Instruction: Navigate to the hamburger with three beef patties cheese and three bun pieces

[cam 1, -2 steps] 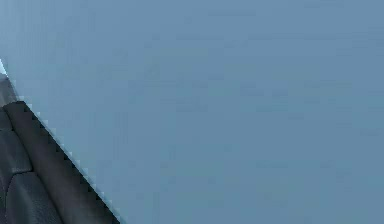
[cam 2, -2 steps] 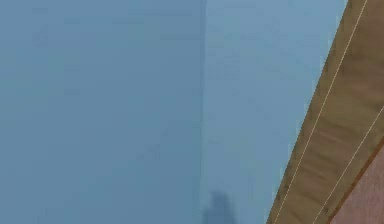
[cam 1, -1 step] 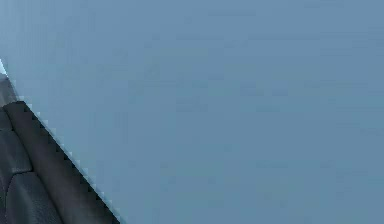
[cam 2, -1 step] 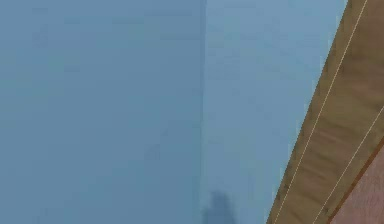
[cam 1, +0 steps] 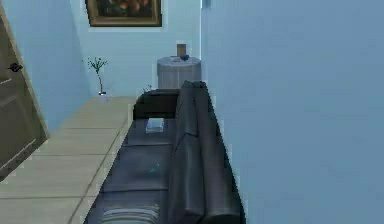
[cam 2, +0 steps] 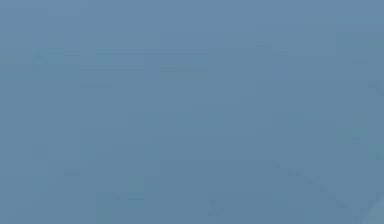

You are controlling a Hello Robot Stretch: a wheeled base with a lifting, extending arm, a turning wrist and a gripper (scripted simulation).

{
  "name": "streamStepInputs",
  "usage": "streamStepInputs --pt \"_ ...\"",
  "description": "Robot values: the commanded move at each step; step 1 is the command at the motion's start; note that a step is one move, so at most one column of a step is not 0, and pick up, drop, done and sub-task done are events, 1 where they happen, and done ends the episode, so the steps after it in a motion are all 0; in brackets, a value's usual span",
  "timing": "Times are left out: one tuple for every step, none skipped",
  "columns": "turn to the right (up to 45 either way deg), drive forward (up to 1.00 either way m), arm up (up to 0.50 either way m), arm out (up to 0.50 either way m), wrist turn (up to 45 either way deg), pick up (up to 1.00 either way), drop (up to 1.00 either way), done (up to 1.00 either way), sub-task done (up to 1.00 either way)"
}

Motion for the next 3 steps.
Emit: streamStepInputs --pt "-36.0 0.00 0.00 0.00 0.0 0.00 0.00 0.00 0.00" --pt "24.0 0.00 0.00 0.00 0.0 0.00 0.00 0.00 0.00" --pt "-27.0 0.00 0.00 0.00 0.0 0.00 0.00 0.00 0.00"
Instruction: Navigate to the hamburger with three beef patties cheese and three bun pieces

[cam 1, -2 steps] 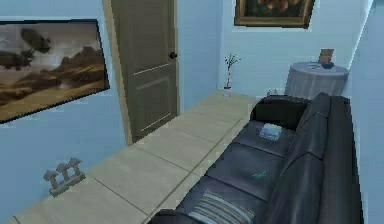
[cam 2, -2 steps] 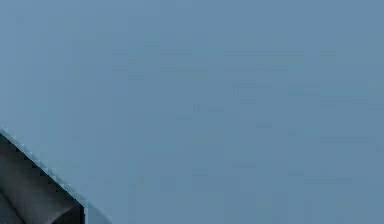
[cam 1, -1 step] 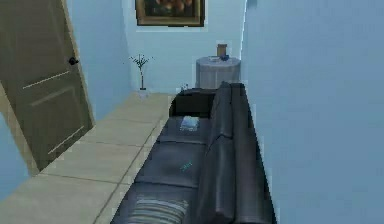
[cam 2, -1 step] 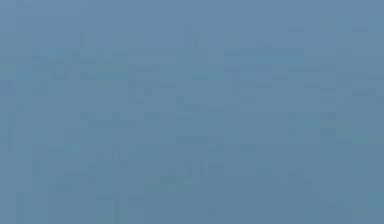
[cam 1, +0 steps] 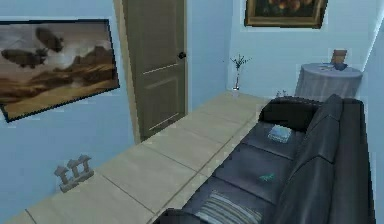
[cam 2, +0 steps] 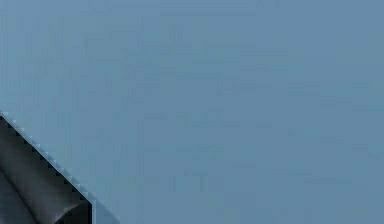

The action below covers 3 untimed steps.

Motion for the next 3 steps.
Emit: streamStepInputs --pt "0.0 0.05 0.00 0.00 0.0 0.00 0.00 0.00 0.00" --pt "-45.0 0.00 0.00 0.00 0.0 0.00 0.00 0.00 0.00" --pt "-39.0 0.00 0.00 0.00 0.0 0.00 0.00 0.00 0.00"
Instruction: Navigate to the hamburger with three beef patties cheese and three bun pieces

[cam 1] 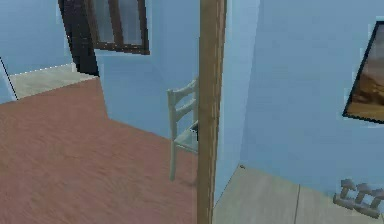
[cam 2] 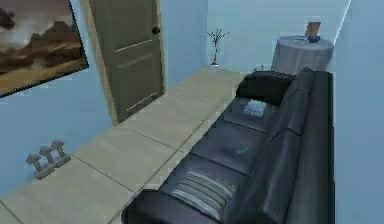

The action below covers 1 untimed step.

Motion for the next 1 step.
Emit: streamStepInputs --pt "0.0 0.65 0.00 0.00 0.0 0.00 0.00 0.00 0.00"
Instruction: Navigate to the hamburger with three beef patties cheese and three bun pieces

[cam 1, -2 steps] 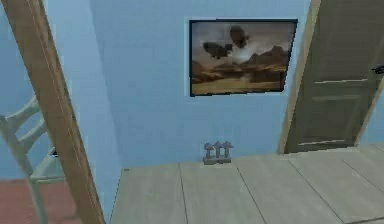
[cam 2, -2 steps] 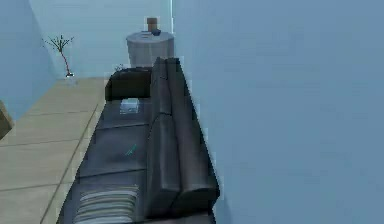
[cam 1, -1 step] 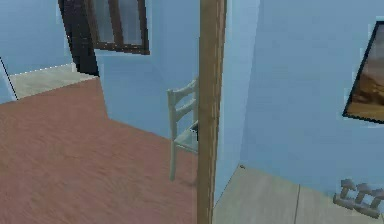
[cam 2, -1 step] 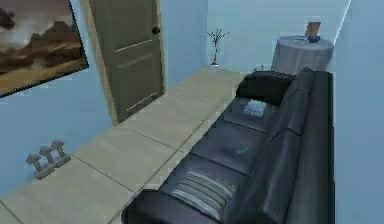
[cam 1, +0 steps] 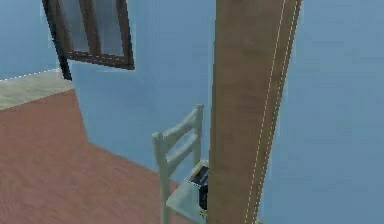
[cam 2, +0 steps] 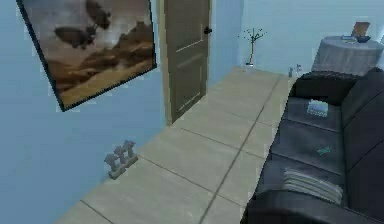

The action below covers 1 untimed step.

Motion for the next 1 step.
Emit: streamStepInputs --pt "-45.0 0.00 0.00 0.00 0.0 0.00 0.00 0.00 0.00"
